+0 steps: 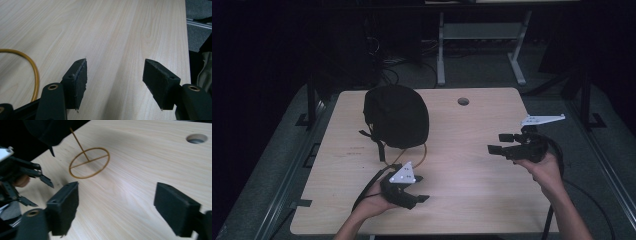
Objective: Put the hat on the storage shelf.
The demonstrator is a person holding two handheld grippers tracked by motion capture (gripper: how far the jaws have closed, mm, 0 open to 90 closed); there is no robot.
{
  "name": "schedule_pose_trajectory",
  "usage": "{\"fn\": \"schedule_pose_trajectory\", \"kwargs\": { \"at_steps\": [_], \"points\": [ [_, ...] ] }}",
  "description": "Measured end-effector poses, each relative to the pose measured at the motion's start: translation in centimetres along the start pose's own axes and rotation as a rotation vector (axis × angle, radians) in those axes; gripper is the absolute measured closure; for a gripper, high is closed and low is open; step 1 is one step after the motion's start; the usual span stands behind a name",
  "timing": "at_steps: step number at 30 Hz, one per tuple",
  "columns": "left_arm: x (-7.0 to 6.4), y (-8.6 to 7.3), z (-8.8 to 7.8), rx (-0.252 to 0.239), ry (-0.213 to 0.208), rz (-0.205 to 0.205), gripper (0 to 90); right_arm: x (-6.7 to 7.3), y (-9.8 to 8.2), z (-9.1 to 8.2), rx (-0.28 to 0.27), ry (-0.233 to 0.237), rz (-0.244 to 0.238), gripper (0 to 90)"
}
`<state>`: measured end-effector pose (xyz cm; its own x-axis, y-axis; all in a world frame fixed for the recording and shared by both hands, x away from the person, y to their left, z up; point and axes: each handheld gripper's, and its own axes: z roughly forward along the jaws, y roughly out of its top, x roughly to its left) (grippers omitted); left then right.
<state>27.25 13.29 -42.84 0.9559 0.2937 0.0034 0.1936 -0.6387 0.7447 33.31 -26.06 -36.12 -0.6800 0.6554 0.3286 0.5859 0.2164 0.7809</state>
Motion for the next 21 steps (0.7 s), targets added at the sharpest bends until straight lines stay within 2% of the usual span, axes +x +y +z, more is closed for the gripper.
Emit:
{"fn": "schedule_pose_trajectory", "kwargs": {
  "at_steps": [5, 12, 21],
  "points": [
    [0.0, 0.0, 0.0, 0.001, 0.0, -0.002, 36.1, 0.1, -1.2, -0.4, 0.019, -0.029, -0.009, 15.3],
    [0.0, -0.1, -0.1, -0.001, 0.004, -0.006, 35.2, 0.3, -2.3, -0.6, 0.042, -0.018, -0.013, 15.3],
    [-0.1, -0.1, 0.0, -0.002, 0.014, -0.028, 29.9, 1.0, -4.4, -0.9, 0.065, -0.034, -0.053, 15.2]
  ]
}}
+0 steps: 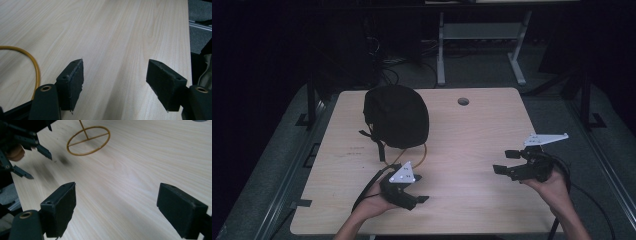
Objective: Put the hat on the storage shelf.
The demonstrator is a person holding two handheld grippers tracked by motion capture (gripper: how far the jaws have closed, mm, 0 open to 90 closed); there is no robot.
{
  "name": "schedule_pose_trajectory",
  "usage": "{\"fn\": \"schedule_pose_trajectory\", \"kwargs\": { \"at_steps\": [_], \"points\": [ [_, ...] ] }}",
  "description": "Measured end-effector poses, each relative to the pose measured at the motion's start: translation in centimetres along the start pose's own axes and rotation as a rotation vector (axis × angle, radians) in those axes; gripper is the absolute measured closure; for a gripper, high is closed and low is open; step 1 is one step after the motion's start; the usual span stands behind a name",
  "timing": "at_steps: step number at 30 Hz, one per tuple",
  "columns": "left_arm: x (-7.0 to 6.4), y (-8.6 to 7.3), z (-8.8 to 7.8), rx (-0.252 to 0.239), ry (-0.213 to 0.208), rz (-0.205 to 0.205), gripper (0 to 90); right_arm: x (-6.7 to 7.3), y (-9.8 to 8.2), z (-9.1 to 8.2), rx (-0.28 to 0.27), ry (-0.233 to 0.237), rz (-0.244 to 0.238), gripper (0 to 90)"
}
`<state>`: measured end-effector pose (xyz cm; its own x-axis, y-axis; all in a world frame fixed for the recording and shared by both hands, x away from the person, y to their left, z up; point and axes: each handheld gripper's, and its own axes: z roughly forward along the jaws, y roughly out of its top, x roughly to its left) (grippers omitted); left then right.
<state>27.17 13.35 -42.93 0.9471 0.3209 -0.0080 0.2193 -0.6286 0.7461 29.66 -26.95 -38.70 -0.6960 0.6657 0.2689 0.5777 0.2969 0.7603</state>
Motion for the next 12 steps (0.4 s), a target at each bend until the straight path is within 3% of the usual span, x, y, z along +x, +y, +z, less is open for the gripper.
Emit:
{"fn": "schedule_pose_trajectory", "kwargs": {
  "at_steps": [8, 12],
  "points": [
    [0.1, -0.1, 0.0, -0.004, 0.002, -0.005, 29.2, 0.2, -2.2, -0.4, 0.006, -0.015, 0.007, 14.9],
    [0.3, -0.1, -0.1, -0.022, 0.0, -0.018, 29.2, 1.0, -3.9, -0.7, -0.026, -0.011, 0.005, 14.5]
  ]
}}
